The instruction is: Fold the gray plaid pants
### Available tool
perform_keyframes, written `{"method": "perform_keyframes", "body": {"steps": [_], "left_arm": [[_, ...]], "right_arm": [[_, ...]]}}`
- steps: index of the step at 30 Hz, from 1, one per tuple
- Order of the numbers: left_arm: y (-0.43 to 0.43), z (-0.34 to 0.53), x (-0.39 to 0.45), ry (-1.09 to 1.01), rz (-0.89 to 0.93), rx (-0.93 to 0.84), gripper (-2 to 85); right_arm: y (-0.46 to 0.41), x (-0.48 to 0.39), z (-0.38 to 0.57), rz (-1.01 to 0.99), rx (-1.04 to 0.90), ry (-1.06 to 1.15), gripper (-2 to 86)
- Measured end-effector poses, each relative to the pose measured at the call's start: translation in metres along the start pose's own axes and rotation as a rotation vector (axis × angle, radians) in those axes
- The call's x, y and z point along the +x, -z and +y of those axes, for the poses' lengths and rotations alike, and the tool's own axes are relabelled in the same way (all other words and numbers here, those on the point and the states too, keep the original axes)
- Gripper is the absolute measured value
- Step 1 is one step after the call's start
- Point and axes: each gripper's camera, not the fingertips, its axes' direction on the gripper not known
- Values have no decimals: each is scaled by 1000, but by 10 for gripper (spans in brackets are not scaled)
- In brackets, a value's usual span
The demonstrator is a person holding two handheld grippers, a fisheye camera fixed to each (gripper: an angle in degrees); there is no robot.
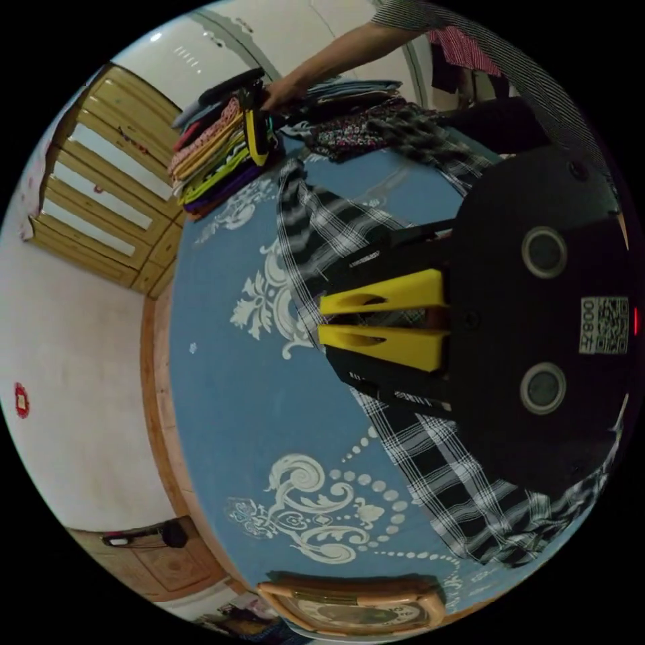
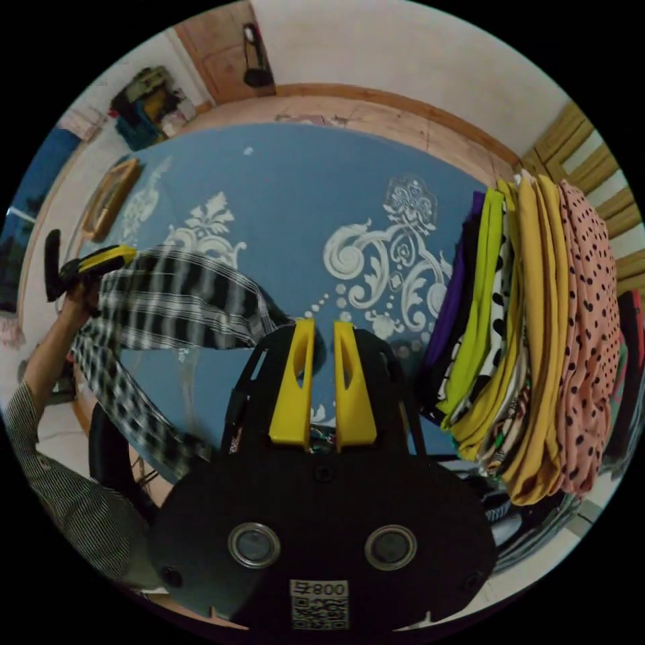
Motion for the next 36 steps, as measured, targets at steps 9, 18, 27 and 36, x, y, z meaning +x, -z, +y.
{"method": "perform_keyframes", "body": {"steps": [9, 18, 27, 36], "left_arm": [[-62, 0, 97, -245, 174, -110, 59], [-87, -9, 120, -238, 161, -137, 9], [-108, -12, 142, -266, 225, -159, 71], [-125, 3, 152, -291, 79, -207, 34]], "right_arm": [[-33, 14, 29, -108, 3, -4, 85], [-26, 31, 4, -42, -49, 17, 27], [-43, 71, -38, 103, -93, -184, 57], [-72, 51, 0, -114, 5, -148, 76]]}}
